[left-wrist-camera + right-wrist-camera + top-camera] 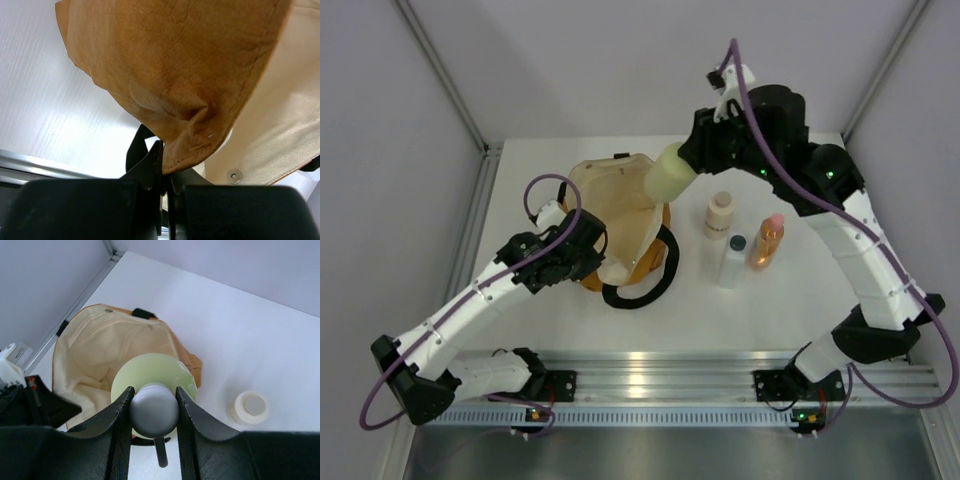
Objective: Take the personal care products out of the canvas bag
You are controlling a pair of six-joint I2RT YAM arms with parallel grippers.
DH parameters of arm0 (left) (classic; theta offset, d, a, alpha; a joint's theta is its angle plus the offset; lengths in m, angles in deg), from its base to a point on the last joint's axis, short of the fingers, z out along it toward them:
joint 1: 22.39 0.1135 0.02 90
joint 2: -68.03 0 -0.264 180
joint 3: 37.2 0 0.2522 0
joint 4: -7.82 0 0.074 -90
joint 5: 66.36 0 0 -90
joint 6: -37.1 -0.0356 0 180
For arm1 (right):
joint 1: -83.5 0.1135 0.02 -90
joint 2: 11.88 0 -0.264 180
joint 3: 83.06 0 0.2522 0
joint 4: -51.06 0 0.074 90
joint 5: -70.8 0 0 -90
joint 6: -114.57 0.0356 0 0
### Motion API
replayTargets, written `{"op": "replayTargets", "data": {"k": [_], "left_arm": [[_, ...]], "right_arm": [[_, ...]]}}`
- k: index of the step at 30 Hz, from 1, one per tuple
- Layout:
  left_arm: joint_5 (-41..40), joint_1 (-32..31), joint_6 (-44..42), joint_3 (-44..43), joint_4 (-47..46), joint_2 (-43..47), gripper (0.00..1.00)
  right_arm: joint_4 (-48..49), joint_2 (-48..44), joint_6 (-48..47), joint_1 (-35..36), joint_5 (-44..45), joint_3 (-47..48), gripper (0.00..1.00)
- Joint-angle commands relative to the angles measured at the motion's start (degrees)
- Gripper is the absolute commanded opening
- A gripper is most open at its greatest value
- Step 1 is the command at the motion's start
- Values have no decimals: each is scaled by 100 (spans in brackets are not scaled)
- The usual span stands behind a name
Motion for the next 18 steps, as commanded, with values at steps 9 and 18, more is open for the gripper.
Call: {"op": "replayTargets", "data": {"k": [9, 18], "left_arm": [[100, 2, 82, 86, -65, 116, 0], [21, 2, 64, 77, -65, 248, 0]], "right_arm": [[569, -1169, -71, -2021, 104, -231, 0], [1077, -1327, -266, -3586, 545, -2039, 0]]}}
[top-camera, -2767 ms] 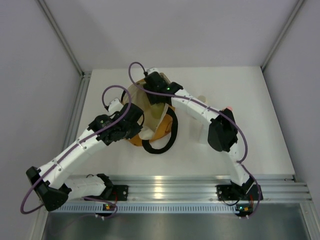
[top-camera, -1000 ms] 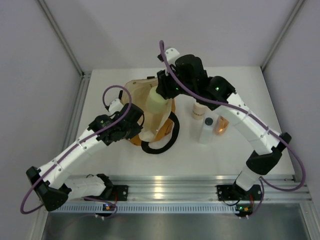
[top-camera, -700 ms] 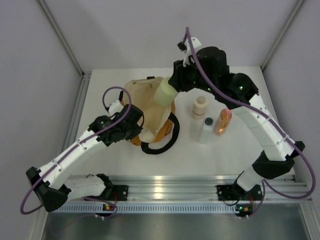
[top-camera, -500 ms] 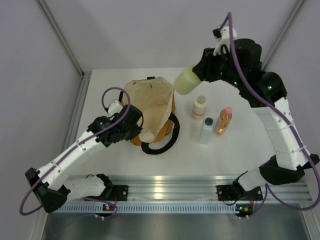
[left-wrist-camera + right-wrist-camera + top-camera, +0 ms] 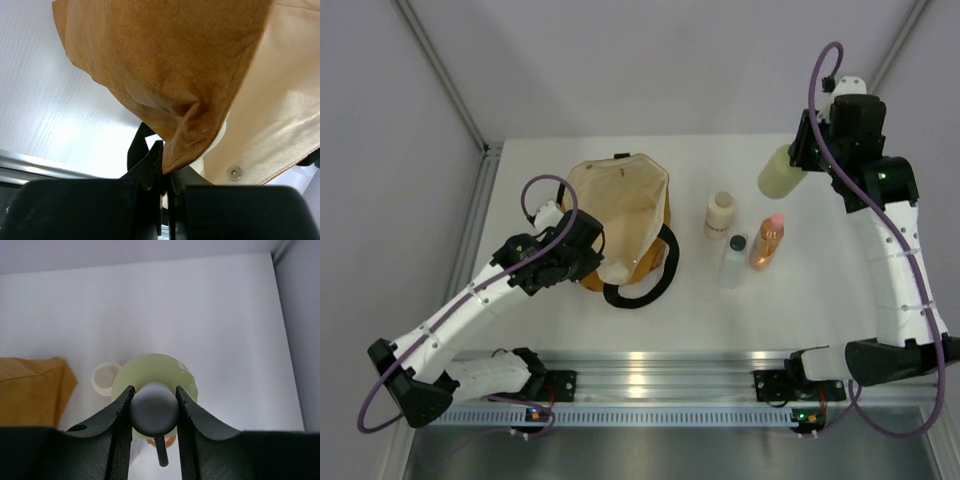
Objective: Take the personal care products out of the canvas bag
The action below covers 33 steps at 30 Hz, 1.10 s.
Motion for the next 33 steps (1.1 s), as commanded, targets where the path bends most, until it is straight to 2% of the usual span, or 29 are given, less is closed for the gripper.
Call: {"op": "replayTargets", "data": {"k": [1, 3, 9, 21, 24, 27, 31, 32, 33], "left_arm": [[-29, 2, 12, 35, -50, 134, 0], [-46, 2, -67, -9, -59, 125, 0], [-29, 2, -235, -202, -68, 11, 0], [-161, 2, -612, -588, -59, -33, 0], [-275, 2, -753, -720, -50, -15, 3], [-345, 2, -841, -800, -50, 11, 10], [-319, 2, -911, -905, -50, 20, 36], [-310, 2, -920, -923, -41, 37, 54], [-293, 2, -938, -932, -50, 46, 63]], "right_arm": [[1170, -289, -58, -515, 164, -674, 0], [1644, -377, -23, -734, 129, -1340, 0], [2435, -352, 39, -1113, 93, -2432, 0], [3965, -465, -172, -1113, 76, -4261, 0], [4518, -658, -339, -1113, -38, -4761, 0], [4730, -668, -392, -1104, -47, -5035, 0], [4889, -668, -383, -1052, 40, -5282, 0], [4889, -668, -383, -1008, 76, -5334, 0], [4889, -685, -392, -999, 102, -5352, 0]]}}
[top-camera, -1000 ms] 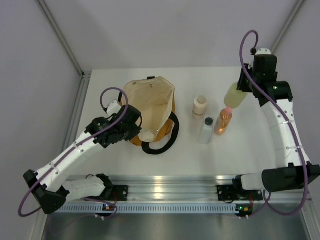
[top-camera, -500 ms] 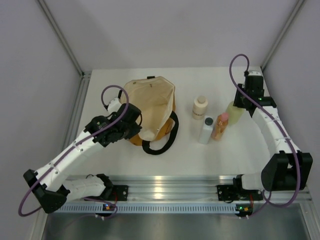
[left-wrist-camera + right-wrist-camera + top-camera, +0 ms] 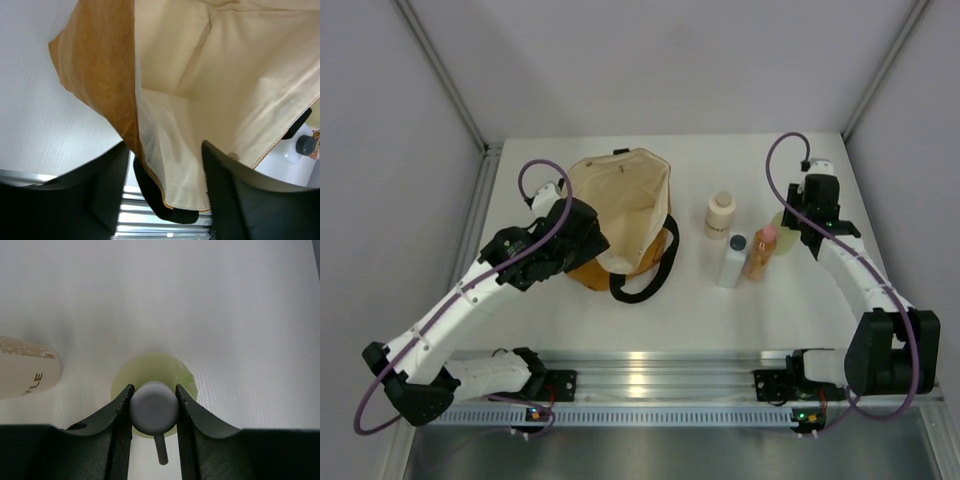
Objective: Take the personal care products out of the canvas bag
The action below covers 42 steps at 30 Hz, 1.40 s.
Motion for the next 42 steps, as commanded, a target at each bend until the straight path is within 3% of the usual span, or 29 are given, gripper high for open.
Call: {"op": "replayTargets", "data": {"k": [1, 2, 3, 4, 7, 8, 11, 19, 23, 27, 30, 35, 42], "left_arm": [[-124, 2, -151, -267, -103, 114, 70], [-124, 2, -177, -276, -103, 140, 79], [-142, 2, -212, -302, -103, 167, 96], [-168, 2, -308, -329, -85, 184, 99], [-282, 2, -572, -487, -76, 246, 99], [-326, 2, -651, -583, -76, 281, 99], [-572, 2, -977, -733, -68, 281, 99], [-1302, 80, -1803, -1822, 477, -210, 99], [-1041, 686, -2295, -2051, 557, -439, 99], [-399, 2080, -2892, -2078, 539, -553, 99], [-396, 2593, -3269, -2139, 548, -571, 98], [-801, 2639, -3535, -2096, 539, -422, 99], [-1223, 2639, -3464, -990, 381, 772, 99]], "right_arm": [[1084, -311, -60, 68, 100, 20, 0], [1075, -312, -51, 94, 109, 11, 0], [1075, -320, -60, 103, 118, 20, 3], [1066, -329, -60, 103, 126, 20, 6], [891, -329, -42, 103, 109, 151, 20], [821, -320, -34, 103, 100, 247, 32], [452, -250, 10, 103, 83, 519, 53], [-322, -364, 89, 103, 127, 1004, 79], [-1007, -619, 160, 103, 92, 1529, 99], [-1902, -1127, 142, 103, -180, 1970, 100], [-2456, -1549, 28, 112, -112, 2252, 100], [-3222, -2095, 2, 252, -67, 2604, 99], [-4145, -2912, -112, 612, 476, 2586, 99]]}}
